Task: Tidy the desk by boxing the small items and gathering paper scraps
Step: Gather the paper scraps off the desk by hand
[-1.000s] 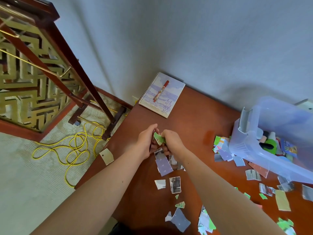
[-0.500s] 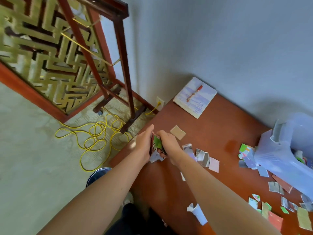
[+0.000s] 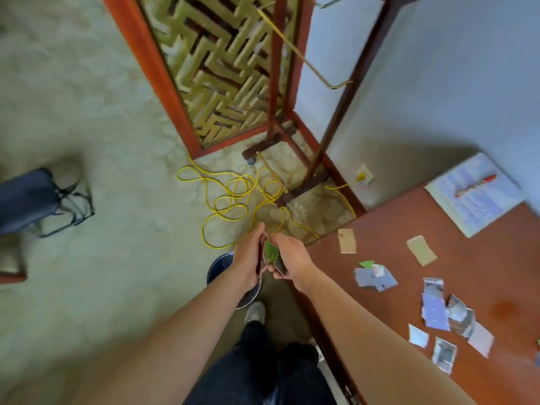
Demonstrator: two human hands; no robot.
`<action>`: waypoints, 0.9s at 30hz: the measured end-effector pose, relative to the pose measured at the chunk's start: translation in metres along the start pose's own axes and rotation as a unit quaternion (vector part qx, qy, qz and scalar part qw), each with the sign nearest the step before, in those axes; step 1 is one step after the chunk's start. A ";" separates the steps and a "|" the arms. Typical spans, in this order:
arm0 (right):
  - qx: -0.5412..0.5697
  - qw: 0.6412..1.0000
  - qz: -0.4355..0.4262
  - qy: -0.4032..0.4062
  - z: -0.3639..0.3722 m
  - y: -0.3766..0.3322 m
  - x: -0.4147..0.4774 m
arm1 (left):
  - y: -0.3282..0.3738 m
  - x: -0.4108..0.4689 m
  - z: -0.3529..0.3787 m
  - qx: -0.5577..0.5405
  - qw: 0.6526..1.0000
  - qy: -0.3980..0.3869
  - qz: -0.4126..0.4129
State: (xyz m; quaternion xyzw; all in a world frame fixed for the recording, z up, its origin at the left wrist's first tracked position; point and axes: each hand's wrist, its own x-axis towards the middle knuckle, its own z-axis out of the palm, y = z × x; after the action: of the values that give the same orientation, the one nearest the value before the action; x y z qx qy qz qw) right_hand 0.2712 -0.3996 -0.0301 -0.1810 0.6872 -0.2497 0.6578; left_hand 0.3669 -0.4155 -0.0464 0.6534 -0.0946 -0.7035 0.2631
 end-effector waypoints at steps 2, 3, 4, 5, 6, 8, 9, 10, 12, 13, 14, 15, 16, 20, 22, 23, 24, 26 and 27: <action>-0.027 0.999 0.008 -0.023 0.024 0.007 0.013 | -0.002 0.015 -0.027 -0.018 0.999 0.022 -0.024; -0.032 0.999 0.015 -0.032 0.034 0.012 0.021 | -0.005 0.024 -0.040 -0.025 0.999 0.032 -0.036; -0.036 0.998 0.026 -0.038 0.043 0.017 0.028 | -0.008 0.032 -0.052 -0.032 0.998 0.041 -0.044; -0.045 0.997 0.044 -0.040 0.052 0.023 0.037 | -0.012 0.041 -0.062 -0.038 0.997 0.049 -0.048; -0.050 0.996 0.065 -0.041 0.060 0.029 0.045 | -0.018 0.051 -0.072 -0.040 0.996 0.059 -0.053; -0.062 0.990 0.122 -0.040 0.075 0.041 0.066 | -0.031 0.074 -0.090 -0.034 0.994 0.080 -0.069; -0.068 0.985 0.155 -0.036 0.082 0.049 0.078 | -0.039 0.085 -0.098 -0.034 0.993 0.084 -0.078; -0.070 0.981 0.180 -0.032 0.088 0.058 0.090 | -0.047 0.097 -0.106 -0.035 0.992 0.083 -0.084; -0.079 0.974 0.212 -0.029 0.096 0.078 0.117 | -0.064 0.119 -0.120 -0.042 0.992 0.077 -0.093; -0.087 0.971 0.223 -0.027 0.101 0.088 0.132 | -0.072 0.131 -0.125 -0.045 0.991 0.075 -0.099; -0.090 0.967 0.236 -0.024 0.103 0.100 0.143 | -0.081 0.143 -0.131 -0.053 0.990 0.077 -0.109; -0.077 0.963 0.258 -0.017 0.106 0.112 0.157 | -0.091 0.156 -0.137 -0.070 0.987 0.081 -0.119; -0.062 0.959 0.276 -0.009 0.107 0.125 0.169 | -0.100 0.169 -0.142 -0.089 0.984 0.084 -0.128; -0.054 0.962 0.266 0.014 0.116 0.171 0.217 | -0.139 0.225 -0.166 -0.100 0.980 0.094 -0.142; -0.032 0.950 0.309 0.033 0.118 0.184 0.236 | -0.155 0.249 -0.175 -0.074 0.982 0.098 -0.143; -0.018 0.950 0.311 0.039 0.119 0.190 0.246 | -0.163 0.261 -0.179 -0.069 0.983 0.096 -0.142; -0.010 0.953 0.299 0.041 0.120 0.196 0.254 | -0.168 0.270 -0.182 -0.072 0.983 0.093 -0.139; -0.022 0.963 0.265 0.038 0.121 0.212 0.270 | -0.178 0.284 -0.187 -0.091 0.984 0.083 -0.130; -0.024 0.967 0.251 0.039 0.122 0.219 0.276 | -0.181 0.289 -0.189 -0.097 0.984 0.078 -0.127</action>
State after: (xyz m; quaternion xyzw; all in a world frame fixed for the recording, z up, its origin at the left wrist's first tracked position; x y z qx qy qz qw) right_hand 0.3909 -0.3941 -0.3832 -0.0082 0.7414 -0.0666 0.6677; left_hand 0.5034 -0.3658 -0.4077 0.6845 0.0789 -0.6839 0.2400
